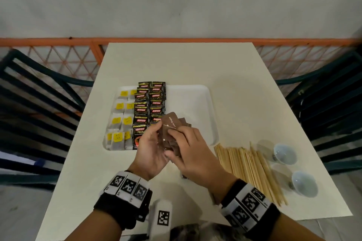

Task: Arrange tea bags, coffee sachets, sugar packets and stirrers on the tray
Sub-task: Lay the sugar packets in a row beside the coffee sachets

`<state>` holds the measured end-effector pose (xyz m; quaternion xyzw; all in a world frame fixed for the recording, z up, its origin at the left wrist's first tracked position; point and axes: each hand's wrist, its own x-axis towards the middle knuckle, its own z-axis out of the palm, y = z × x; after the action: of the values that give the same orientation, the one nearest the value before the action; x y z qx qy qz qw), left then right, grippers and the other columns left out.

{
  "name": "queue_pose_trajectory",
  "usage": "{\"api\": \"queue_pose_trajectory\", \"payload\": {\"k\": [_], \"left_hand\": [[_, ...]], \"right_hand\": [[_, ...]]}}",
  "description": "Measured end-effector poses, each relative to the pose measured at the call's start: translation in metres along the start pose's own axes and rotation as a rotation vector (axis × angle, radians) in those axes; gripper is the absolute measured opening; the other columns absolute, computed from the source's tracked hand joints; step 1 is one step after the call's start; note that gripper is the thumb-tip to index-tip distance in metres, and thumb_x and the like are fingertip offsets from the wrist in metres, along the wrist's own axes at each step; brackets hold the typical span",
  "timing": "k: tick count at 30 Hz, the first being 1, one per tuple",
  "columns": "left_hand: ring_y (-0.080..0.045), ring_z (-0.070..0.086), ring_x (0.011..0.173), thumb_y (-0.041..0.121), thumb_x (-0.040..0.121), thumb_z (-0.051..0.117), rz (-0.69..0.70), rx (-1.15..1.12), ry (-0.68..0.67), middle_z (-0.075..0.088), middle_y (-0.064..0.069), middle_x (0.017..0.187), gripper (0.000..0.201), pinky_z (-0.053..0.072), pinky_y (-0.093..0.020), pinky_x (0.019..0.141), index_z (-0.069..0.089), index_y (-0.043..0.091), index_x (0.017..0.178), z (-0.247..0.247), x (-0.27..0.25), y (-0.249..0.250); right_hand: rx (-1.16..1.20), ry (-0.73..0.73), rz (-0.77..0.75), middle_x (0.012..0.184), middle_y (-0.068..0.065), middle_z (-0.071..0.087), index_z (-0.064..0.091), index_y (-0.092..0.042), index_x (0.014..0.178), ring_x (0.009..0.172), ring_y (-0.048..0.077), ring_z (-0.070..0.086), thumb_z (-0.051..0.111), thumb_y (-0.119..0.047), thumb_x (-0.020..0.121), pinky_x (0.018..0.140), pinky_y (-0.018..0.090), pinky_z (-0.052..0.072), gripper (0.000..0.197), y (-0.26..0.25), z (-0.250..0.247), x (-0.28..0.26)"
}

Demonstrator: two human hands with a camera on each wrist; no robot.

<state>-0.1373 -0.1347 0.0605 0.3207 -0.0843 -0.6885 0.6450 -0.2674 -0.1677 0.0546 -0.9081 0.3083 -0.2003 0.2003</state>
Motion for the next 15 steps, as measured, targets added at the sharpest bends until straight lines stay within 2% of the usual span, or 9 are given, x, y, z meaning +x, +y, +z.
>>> {"api": "queue_pose_trajectory", "payload": {"k": [1, 2, 3, 6, 9, 12, 14, 15], "left_hand": [[-0.027, 0.064, 0.102, 0.034, 0.093, 0.039, -0.009, 0.028, 0.018, 0.065, -0.018, 0.113, 0.044, 0.057, -0.035, 0.08, 0.063, 0.004, 0.115, 0.003, 0.0, -0.001], [-0.027, 0.061, 0.108, 0.038, 0.094, 0.039, -0.015, 0.054, 0.044, 0.062, -0.019, 0.118, 0.049, 0.055, -0.034, 0.087, 0.057, 0.001, 0.122, 0.006, 0.0, -0.003], [-0.026, 0.062, 0.107, 0.038, 0.094, 0.04, -0.015, 0.062, 0.067, 0.06, -0.019, 0.118, 0.051, 0.054, -0.033, 0.087, 0.052, 0.0, 0.126, 0.008, 0.002, -0.005], [-0.021, 0.065, 0.097, 0.029, 0.092, 0.044, -0.005, -0.005, 0.112, 0.062, -0.015, 0.112, 0.046, 0.055, -0.029, 0.083, 0.05, -0.001, 0.127, 0.007, 0.009, -0.009], [-0.018, 0.069, 0.086, 0.025, 0.09, 0.043, -0.017, -0.058, 0.145, 0.07, -0.01, 0.095, 0.034, 0.056, -0.026, 0.077, 0.062, 0.003, 0.108, 0.007, 0.013, -0.011], [-0.017, 0.069, 0.073, 0.025, 0.088, 0.045, -0.01, -0.103, 0.17, 0.069, -0.008, 0.083, 0.029, 0.056, -0.023, 0.069, 0.062, 0.004, 0.097, 0.009, 0.014, -0.012], [-0.018, 0.067, 0.071, 0.025, 0.089, 0.042, 0.001, -0.121, 0.199, 0.068, -0.008, 0.084, 0.031, 0.056, -0.023, 0.064, 0.062, 0.003, 0.097, 0.01, 0.015, -0.011], [-0.018, 0.065, 0.069, 0.025, 0.09, 0.04, 0.004, -0.107, 0.216, 0.068, -0.009, 0.084, 0.032, 0.054, -0.022, 0.058, 0.063, 0.004, 0.099, 0.01, 0.015, -0.01]], "right_hand": [[-0.028, 0.006, -0.017, 0.119, 0.005, 0.052, 0.045, -0.013, 0.126, 0.107, 0.017, 0.038, 0.042, -0.05, 0.088, 0.095, 0.034, 0.039, 0.053, -0.001, 0.0, 0.001], [-0.051, 0.01, -0.034, 0.119, 0.004, 0.052, 0.043, -0.014, 0.126, 0.108, 0.017, 0.039, 0.037, -0.057, 0.088, 0.096, 0.032, 0.034, 0.058, -0.001, 0.001, 0.001], [-0.074, 0.013, -0.05, 0.119, 0.003, 0.051, 0.042, -0.015, 0.127, 0.109, 0.017, 0.04, 0.031, -0.06, 0.089, 0.096, 0.032, 0.03, 0.06, -0.001, 0.001, 0.001], [-0.098, 0.03, -0.073, 0.119, 0.0, 0.049, 0.045, -0.016, 0.126, 0.109, 0.017, 0.041, 0.029, -0.055, 0.091, 0.095, 0.035, 0.029, 0.054, 0.005, 0.004, 0.001], [-0.099, 0.07, -0.094, 0.117, 0.001, 0.054, 0.048, -0.017, 0.122, 0.107, 0.017, 0.041, 0.026, -0.05, 0.095, 0.094, 0.035, 0.031, 0.048, 0.01, 0.006, 0.005], [-0.065, 0.111, -0.156, 0.114, 0.002, 0.058, 0.05, -0.017, 0.115, 0.107, 0.017, 0.042, 0.031, -0.05, 0.094, 0.096, 0.033, 0.032, 0.044, 0.014, 0.006, 0.008], [0.053, 0.112, -0.173, 0.117, -0.001, 0.051, 0.053, -0.016, 0.113, 0.111, 0.014, 0.04, 0.034, -0.05, 0.093, 0.1, 0.028, 0.03, 0.044, 0.017, 0.002, 0.009], [0.164, 0.109, -0.128, 0.119, -0.003, 0.046, 0.057, -0.015, 0.11, 0.114, 0.011, 0.037, 0.034, -0.051, 0.093, 0.101, 0.021, 0.029, 0.046, 0.017, -0.002, 0.01]]}}
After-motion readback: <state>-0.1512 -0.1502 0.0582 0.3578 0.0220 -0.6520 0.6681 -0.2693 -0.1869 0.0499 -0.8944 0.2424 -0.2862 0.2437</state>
